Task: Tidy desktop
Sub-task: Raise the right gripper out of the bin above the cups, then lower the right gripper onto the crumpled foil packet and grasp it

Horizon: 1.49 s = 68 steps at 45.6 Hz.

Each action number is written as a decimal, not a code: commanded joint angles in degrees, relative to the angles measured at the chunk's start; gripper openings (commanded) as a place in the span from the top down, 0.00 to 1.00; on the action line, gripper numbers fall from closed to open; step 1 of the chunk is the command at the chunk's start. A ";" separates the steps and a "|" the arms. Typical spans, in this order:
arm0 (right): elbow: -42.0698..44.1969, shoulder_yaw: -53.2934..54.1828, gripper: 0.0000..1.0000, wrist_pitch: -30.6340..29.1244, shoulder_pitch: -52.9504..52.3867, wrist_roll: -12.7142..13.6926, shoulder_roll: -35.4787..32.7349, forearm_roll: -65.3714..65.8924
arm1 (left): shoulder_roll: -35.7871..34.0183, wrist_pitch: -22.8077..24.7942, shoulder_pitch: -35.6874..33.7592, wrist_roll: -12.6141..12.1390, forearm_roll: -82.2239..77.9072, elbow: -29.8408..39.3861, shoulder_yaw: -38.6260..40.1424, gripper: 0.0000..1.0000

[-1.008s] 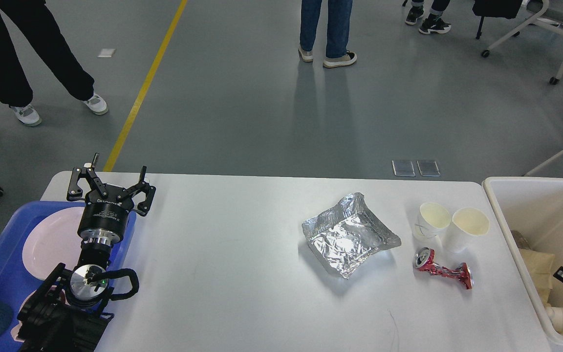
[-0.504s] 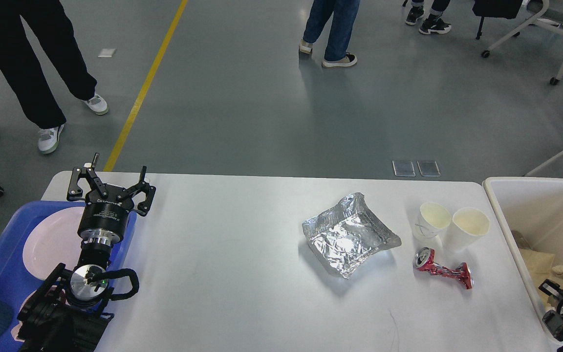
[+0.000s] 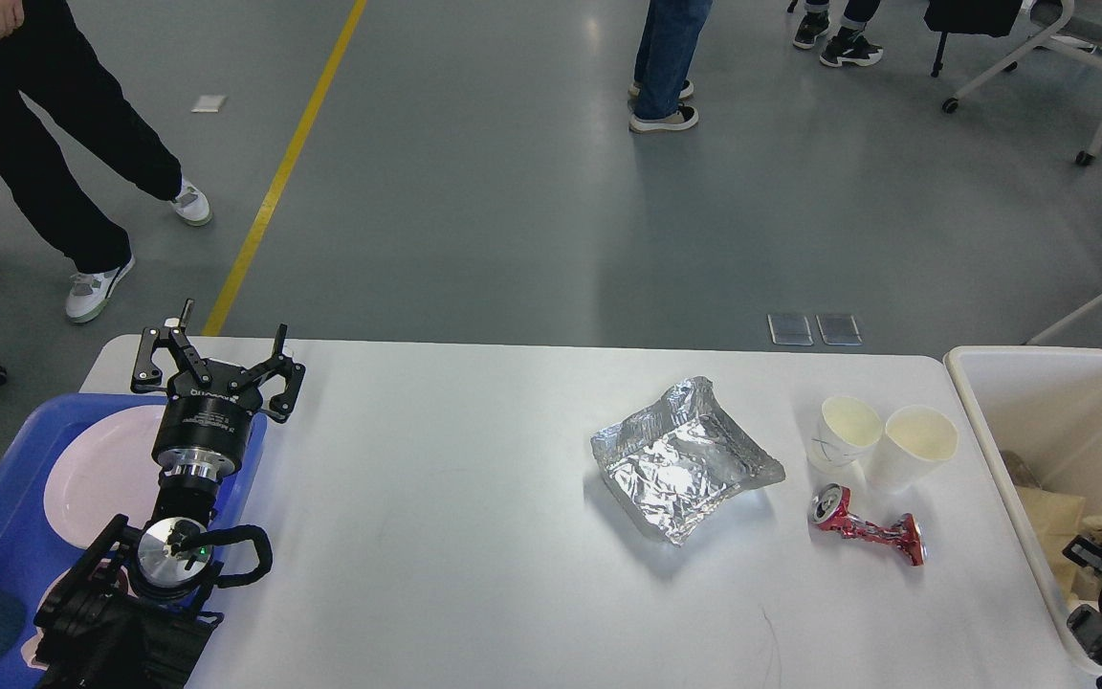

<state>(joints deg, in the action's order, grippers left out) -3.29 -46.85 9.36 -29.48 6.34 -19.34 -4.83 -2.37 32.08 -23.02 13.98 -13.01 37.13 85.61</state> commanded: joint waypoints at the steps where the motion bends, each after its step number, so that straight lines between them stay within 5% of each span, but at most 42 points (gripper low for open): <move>1: -0.05 -0.17 0.00 -0.14 -0.05 -0.10 0.00 -0.01 | 0.00 0.00 -0.01 0.00 0.00 0.05 0.00 0.04; 16: -2.15 -0.08 0.00 -0.57 -2.41 -0.10 -1.40 -0.01 | 0.00 0.00 -0.01 0.00 0.00 0.05 0.00 0.04; 24: -16.72 -0.87 0.00 -4.52 -13.82 -0.01 -10.79 1.14 | 0.00 0.00 -0.01 0.00 0.00 0.05 0.00 0.04; 38: -43.89 -21.77 0.00 -29.65 -52.31 0.52 -15.73 7.20 | 0.00 0.00 -0.01 0.00 0.00 0.05 0.00 0.04; 55: -65.34 -35.41 0.00 -60.68 -92.84 0.61 -1.05 6.94 | 0.00 0.00 0.08 0.00 0.00 0.05 0.00 0.04; 68: -83.62 -29.09 0.00 -64.36 -111.04 0.61 1.94 6.32 | 0.00 0.00 -0.01 0.00 0.00 -0.03 0.00 0.04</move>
<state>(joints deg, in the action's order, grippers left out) -79.80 -79.42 -54.85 -134.58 6.95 -17.77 2.09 -2.37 32.08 -22.95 13.97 -13.01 37.17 85.60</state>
